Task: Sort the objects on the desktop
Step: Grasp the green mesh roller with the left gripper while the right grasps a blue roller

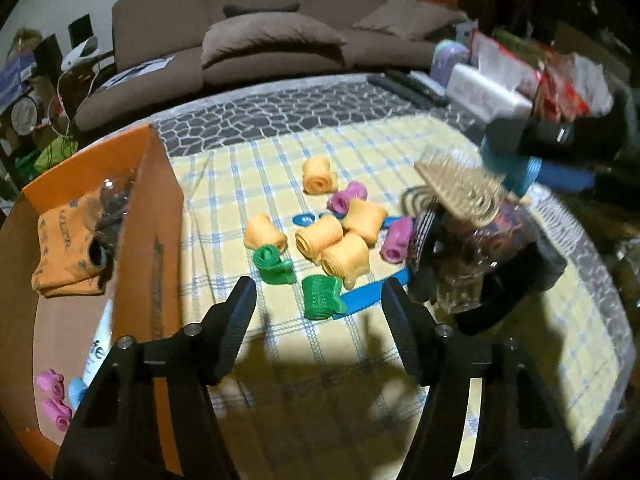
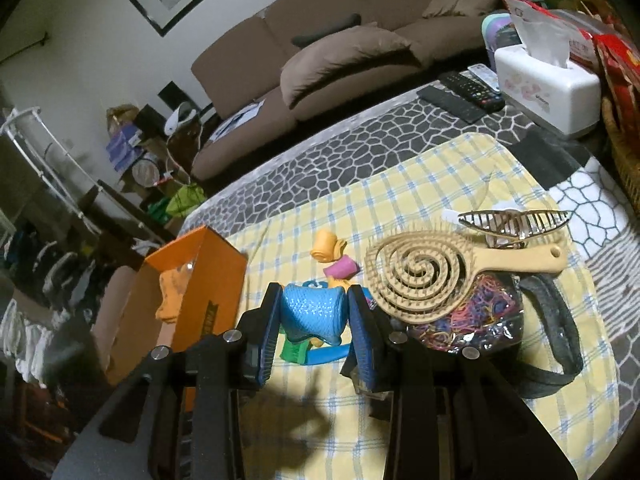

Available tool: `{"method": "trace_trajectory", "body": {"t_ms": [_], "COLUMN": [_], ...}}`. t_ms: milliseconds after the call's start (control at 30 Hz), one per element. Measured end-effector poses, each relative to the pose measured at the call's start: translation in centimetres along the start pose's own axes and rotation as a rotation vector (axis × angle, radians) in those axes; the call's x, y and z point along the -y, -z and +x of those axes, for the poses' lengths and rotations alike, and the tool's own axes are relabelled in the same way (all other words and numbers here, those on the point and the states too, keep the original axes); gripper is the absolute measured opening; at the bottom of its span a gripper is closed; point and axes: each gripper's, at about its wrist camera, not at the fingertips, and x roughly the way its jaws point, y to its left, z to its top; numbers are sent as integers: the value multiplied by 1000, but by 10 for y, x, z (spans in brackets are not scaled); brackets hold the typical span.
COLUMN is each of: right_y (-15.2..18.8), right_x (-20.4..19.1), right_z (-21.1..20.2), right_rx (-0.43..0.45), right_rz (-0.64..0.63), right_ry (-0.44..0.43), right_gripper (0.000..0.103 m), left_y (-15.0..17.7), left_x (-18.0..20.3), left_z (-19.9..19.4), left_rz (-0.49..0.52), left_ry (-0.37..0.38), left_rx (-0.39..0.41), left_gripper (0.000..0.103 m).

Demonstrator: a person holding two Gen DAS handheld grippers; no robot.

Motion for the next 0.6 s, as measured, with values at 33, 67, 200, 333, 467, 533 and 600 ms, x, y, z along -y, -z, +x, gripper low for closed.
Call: {"method": "trace_trajectory", "body": {"t_ms": [33, 67, 200, 333, 467, 533, 600], "right_y": [-1, -1, 0, 1, 1, 1, 3], "right_x": [0, 1, 0, -1, 0, -2, -4], "right_z": [0, -1, 1, 3, 8, 10, 13], "right_rx": [1, 2, -5, -14, -21, -26, -30], "right_rz": [4, 8, 5, -6, -4, -6, -12], "right_ry": [-4, -9, -21, -12, -8, -7, -7], "right_gripper": [33, 33, 33, 33, 33, 33, 33], "left_y": [1, 1, 0, 1, 2, 3, 5], "left_x": [2, 3, 4, 3, -1, -3, -6], "left_z": [4, 9, 33, 52, 55, 54, 52], "left_rz": [7, 10, 6, -1, -22, -25, -36], "left_ry": [-2, -7, -16, -11, 29, 35, 49], "left_rx": [-4, -8, -41, -75, -74, -68, -63], "left_gripper": [57, 57, 46, 41, 30, 26, 25]}}
